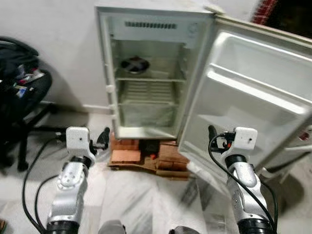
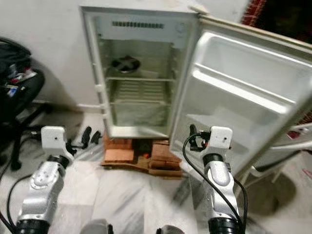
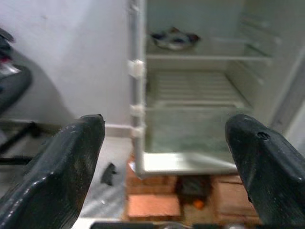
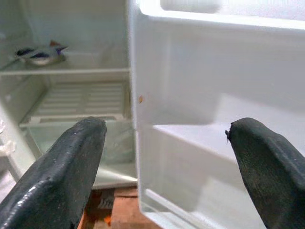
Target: Restocking fridge
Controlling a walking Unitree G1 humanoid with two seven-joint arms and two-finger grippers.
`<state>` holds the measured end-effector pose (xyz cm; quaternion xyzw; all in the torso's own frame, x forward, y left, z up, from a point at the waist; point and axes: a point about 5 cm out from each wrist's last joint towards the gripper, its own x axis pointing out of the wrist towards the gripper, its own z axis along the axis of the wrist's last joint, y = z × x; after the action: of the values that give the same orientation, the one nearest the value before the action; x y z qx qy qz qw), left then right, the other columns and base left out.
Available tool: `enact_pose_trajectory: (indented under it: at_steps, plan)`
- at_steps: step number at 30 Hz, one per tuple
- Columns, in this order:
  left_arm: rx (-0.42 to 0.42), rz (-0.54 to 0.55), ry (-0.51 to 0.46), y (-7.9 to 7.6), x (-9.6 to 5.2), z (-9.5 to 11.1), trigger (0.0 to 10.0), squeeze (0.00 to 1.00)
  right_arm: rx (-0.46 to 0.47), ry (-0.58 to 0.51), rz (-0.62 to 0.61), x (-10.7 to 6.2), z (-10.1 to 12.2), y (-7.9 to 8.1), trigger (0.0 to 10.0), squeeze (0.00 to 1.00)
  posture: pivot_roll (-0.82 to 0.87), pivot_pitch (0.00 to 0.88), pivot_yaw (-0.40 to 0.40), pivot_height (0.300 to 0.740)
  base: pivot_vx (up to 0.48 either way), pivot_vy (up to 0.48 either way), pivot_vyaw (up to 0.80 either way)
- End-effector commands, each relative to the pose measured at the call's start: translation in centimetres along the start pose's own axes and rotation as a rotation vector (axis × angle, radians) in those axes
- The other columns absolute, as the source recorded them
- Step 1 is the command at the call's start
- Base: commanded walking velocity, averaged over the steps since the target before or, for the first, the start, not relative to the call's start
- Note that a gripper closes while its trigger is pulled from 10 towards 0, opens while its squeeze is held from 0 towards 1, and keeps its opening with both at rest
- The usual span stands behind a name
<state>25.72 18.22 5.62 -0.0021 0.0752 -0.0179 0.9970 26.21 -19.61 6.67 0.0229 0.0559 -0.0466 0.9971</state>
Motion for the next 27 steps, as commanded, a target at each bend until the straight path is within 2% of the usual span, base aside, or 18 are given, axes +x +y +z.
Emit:
enact_pose_trajectory:
  at_steps: [1,6,16,21,23,25,27]
  plan:
    - [0.009,-0.004,0.031,-0.3,-0.1,-0.5,10.0,0.0,-0.003,-0.015,0.001,0.3,0.6,-0.3,10.0,0.0,0.06,0.0,-0.057,0.74,0.0,-0.472,0.0]
    - [0.02,-0.007,0.04,-0.3,-0.3,-0.8,10.0,0.0,-0.001,-0.007,0.02,0.4,0.5,-0.1,10.0,0.0,0.06,0.0,-0.054,0.74,0.0,-0.448,0.0]
    - [0.039,-0.038,0.003,-0.7,0.2,-0.3,10.0,0.0,0.011,-0.045,0.104,1.2,1.3,1.5,10.0,0.0,0.06,0.0,-0.044,0.74,0.0,-0.476,0.0]
    - [0.047,-0.04,0.012,-0.8,0.2,-0.3,10.0,0.0,0.014,-0.044,0.121,1.3,1.3,1.6,10.0,0.0,0.06,0.002,-0.045,0.74,0.0,-0.48,0.0]
    - [0.044,-0.04,0.015,-0.8,0.2,-0.4,10.0,0.0,0.027,-0.039,0.143,1.3,1.2,1.7,10.0,0.0,0.06,0.002,-0.045,0.74,0.0,-0.48,0.0]
    - [0.053,-0.039,0.016,-0.8,0.0,-0.5,10.0,0.0,0.033,-0.023,0.24,1.0,1.0,2.6,10.0,0.0,0.06,0.004,-0.045,0.74,0.0,-0.48,0.0]
    - [0.059,-0.039,0.013,-0.7,0.0,-0.5,10.0,0.0,0.026,-0.021,0.247,1.0,0.9,2.7,10.0,0.0,0.06,0.004,-0.045,0.74,0.0,-0.48,0.0]
